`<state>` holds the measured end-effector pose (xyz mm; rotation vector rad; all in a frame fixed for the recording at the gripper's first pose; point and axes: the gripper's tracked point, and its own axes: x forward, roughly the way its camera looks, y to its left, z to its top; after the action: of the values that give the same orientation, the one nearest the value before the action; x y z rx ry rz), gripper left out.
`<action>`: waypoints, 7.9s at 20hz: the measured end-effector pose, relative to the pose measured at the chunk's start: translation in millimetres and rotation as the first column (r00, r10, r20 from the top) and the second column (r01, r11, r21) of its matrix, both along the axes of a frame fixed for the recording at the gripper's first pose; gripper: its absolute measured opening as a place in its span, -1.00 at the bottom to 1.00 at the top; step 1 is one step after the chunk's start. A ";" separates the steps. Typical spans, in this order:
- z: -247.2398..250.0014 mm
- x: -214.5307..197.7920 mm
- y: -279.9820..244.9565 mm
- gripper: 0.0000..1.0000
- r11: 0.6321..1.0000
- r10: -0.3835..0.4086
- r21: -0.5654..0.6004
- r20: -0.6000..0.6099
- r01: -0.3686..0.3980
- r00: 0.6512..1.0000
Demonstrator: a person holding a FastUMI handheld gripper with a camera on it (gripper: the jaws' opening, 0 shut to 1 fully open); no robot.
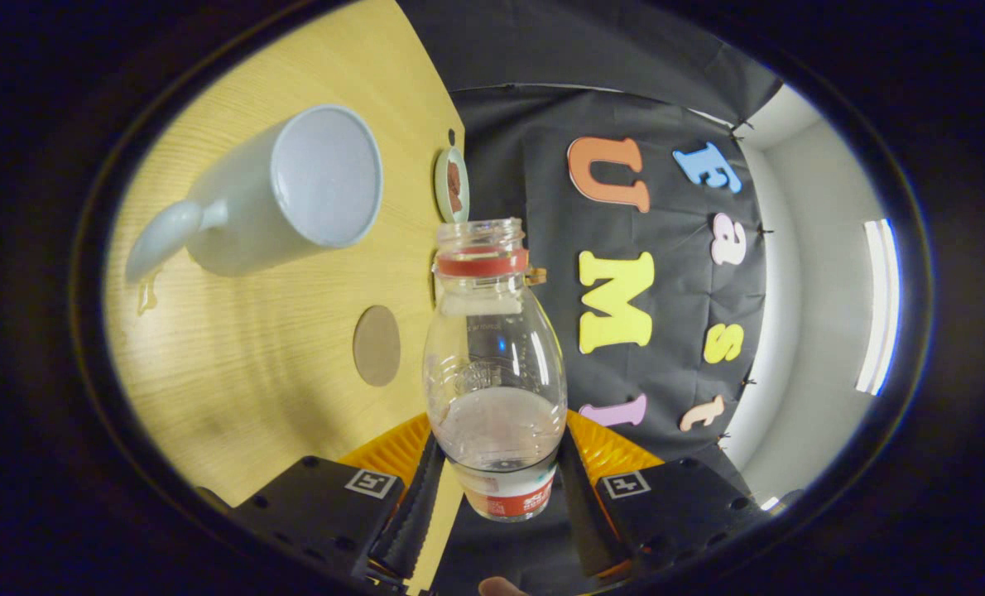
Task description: Take the bottle from table, then pour the juice into the cup, finally place the bottle on the coaster
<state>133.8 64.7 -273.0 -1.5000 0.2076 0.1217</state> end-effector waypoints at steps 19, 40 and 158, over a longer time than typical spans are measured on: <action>27.5 -2.5 8.8 0.51 0.986 0.077 -0.150 0.067 -0.066 0.995; 45.9 -2.0 8.6 0.50 0.970 0.100 -0.230 0.093 -0.077 0.991; -60.1 152.4 29.6 0.66 0.036 0.107 0.907 -0.420 0.419 0.901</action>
<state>286.2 94.3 -333.1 0.0937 0.4929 0.3082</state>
